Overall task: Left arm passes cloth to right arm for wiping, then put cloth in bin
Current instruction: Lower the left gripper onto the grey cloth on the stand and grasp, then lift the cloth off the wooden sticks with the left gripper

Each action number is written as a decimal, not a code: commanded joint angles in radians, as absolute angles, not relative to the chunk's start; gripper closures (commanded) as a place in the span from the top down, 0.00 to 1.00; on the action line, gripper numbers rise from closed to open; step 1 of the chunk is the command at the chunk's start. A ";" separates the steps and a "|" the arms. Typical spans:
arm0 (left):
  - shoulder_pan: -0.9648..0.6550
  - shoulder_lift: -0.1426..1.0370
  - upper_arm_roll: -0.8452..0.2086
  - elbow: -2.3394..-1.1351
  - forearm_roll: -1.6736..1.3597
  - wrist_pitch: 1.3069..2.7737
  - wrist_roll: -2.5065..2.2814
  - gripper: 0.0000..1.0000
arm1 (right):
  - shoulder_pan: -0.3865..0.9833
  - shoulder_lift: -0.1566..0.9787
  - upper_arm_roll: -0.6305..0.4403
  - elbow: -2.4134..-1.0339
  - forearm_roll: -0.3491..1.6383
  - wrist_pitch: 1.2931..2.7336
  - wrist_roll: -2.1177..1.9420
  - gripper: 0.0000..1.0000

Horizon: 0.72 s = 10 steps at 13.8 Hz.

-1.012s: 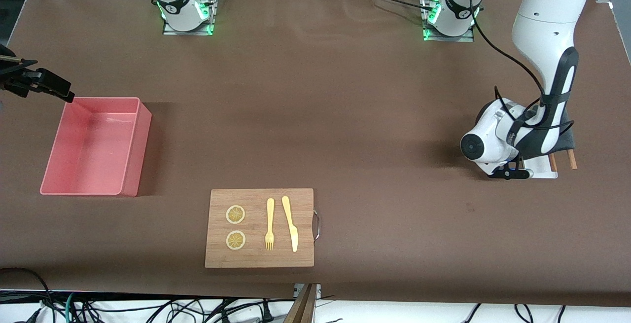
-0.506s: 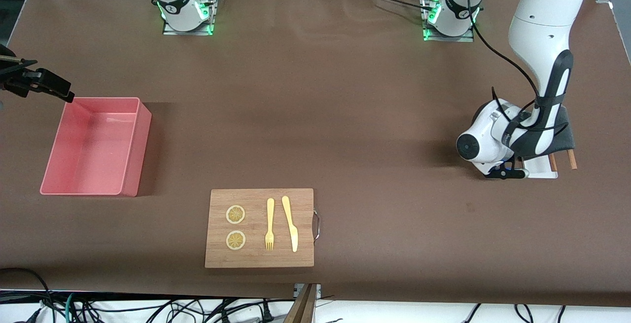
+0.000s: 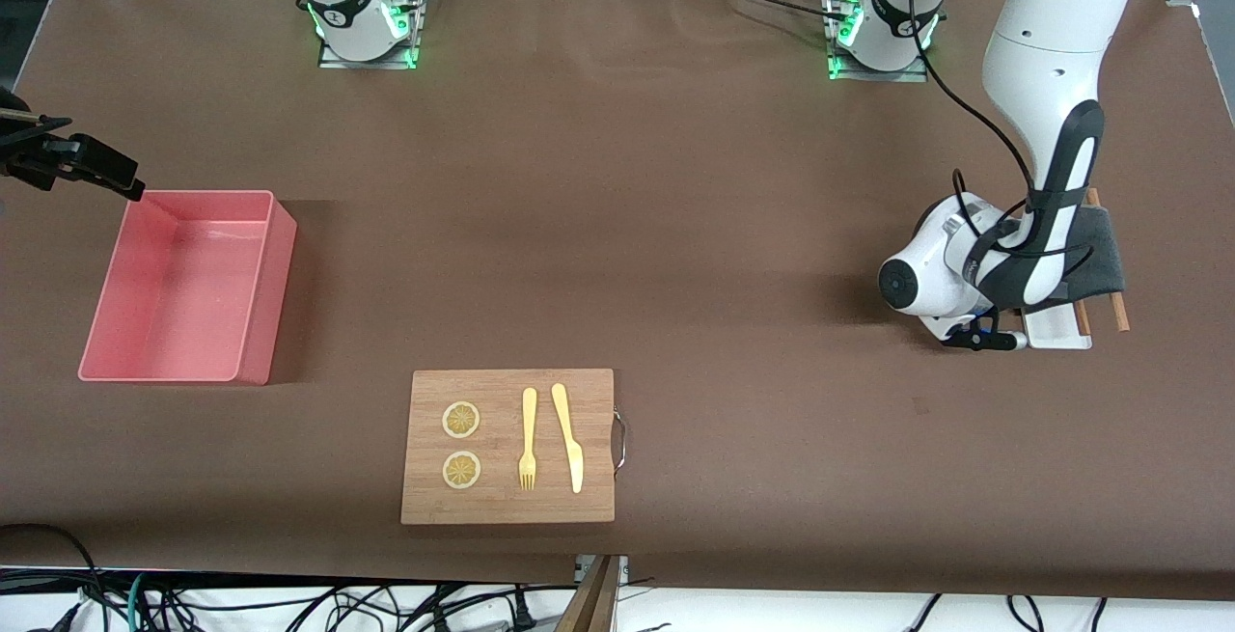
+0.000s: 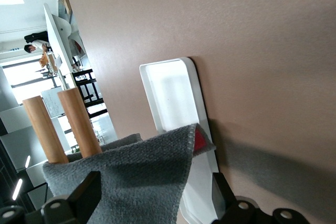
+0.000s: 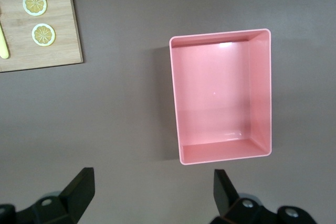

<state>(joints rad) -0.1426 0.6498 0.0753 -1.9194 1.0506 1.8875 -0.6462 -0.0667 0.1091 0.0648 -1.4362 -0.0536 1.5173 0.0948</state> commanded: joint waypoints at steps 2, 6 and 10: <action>-0.146 0.638 0.074 -1.921 1.078 1.875 -0.632 0.93 | -0.080 0.115 0.071 -1.419 -0.052 1.512 0.074 1.00; -0.111 0.626 0.071 -1.885 0.987 1.957 -0.291 0.91 | -0.080 0.115 0.071 -1.419 -0.052 1.512 0.074 1.00; -0.092 0.646 0.072 -1.740 0.730 1.973 0.086 0.85 | -0.078 0.115 0.071 -1.420 -0.052 1.511 0.074 1.00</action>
